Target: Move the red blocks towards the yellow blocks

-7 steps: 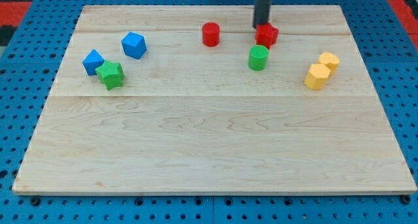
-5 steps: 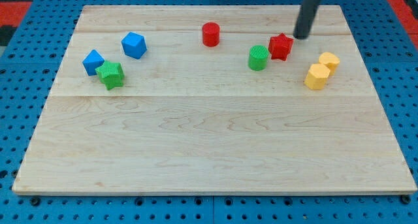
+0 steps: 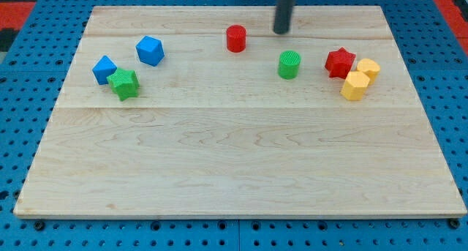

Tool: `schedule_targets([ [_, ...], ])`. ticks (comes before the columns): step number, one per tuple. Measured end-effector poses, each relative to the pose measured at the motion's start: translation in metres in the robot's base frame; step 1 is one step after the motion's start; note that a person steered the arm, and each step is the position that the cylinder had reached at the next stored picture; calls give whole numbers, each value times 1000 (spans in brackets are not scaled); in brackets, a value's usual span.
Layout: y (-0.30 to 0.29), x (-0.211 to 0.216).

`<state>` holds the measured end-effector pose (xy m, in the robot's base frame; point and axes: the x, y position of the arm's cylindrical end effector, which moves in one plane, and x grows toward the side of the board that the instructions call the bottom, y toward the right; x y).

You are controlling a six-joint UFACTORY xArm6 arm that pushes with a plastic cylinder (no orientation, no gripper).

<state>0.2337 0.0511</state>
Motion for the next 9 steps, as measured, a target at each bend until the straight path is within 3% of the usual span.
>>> schedule_targets([
  [1, -101, -7],
  [2, -118, 41],
  [4, 28, 53],
  [5, 0, 30],
  [6, 51, 27],
  [7, 102, 47],
  [8, 106, 93],
  [9, 63, 120],
])
